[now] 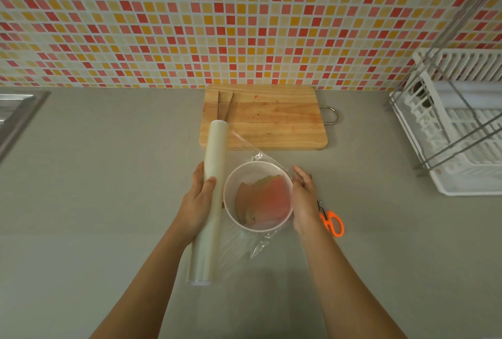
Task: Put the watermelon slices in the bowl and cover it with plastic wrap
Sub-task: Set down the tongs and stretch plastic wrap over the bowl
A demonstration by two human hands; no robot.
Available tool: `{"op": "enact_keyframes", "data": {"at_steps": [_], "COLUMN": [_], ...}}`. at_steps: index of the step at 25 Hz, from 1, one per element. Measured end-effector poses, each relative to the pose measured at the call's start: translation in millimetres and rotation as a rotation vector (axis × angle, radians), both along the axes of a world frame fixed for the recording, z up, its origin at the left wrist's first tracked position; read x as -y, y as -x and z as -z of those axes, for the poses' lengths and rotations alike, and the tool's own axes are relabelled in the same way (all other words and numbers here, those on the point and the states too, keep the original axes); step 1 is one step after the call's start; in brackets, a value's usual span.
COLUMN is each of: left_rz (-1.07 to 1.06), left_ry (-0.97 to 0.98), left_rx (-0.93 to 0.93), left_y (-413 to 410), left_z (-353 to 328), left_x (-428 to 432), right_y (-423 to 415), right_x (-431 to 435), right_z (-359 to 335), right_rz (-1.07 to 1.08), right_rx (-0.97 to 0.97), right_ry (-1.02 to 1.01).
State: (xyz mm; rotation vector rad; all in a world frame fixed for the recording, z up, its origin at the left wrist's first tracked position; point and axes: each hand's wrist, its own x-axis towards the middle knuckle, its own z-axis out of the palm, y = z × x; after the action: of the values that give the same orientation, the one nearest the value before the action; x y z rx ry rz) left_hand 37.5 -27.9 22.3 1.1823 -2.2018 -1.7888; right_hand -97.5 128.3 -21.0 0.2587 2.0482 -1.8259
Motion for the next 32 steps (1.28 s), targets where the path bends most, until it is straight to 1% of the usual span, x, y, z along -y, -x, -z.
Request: {"op": "enact_keyframes", "data": {"at_steps": [4,5,6,7,8,9,10,12,13,14,16,22,25,27,28,29,31,32], "left_rz": [0.009,0.011,0.015,0.019,0.021,0.019,0.019,0.024,0.026,0.026,0.025,0.009,0.01,0.003,0.001,0.008,0.028,0.021], "left_ry": [-0.017,-0.022,-0.025,-0.023,-0.02,-0.018,-0.017,-0.022,-0.021,-0.018,-0.011,0.014,0.028,0.026,0.019,0.019,0.031,0.023], "left_rx": [-0.019,-0.023,-0.025,-0.022,-0.019,-0.017,-0.016,-0.015,-0.015,-0.013,-0.016,-0.025,-0.012,0.003,0.012,0.03,0.079,0.096], "left_y": [0,0,0,0,0,1,1,2,3,3,4,5,5,5,5,6,5,5], "left_z": [0,0,0,0,0,1,1,2,2,3,3,6,7,7,6,6,3,3], "left_x": [0,1,1,2,2,3,3,4,4,4,3,2,2,2,2,4,6,6], "right_y": [6,7,7,5,2,-3,-8,-18,-21,-23,-24,-23,-22,-22,-22,-23,-22,-20], "right_x": [0,0,-2,-4,-7,-8,-9,-7,-6,-5,-2,3,5,4,4,3,3,3], "right_z": [-1,-1,-3,-5,-7,-10,-11,-12,-10,-7,-5,-5,-9,-8,-7,-5,-5,-6], "right_rz": [0.022,0.051,0.114,0.195,0.23,0.178,0.055,-0.201,-0.264,-0.282,-0.248,-0.127,-0.096,-0.083,-0.08,-0.069,-0.064,-0.068], "right_rx": [0.139,0.133,0.06,-0.068,-0.206,-0.308,-0.367,-0.402,-0.413,-0.413,-0.398,-0.211,-0.174,-0.194,-0.22,-0.222,-0.14,-0.092], "right_ry": [0.103,0.102,0.078,0.067,0.094,0.13,0.151,0.155,0.157,0.157,0.145,-0.002,-0.172,-0.268,-0.266,-0.216,-0.083,-0.054]}}
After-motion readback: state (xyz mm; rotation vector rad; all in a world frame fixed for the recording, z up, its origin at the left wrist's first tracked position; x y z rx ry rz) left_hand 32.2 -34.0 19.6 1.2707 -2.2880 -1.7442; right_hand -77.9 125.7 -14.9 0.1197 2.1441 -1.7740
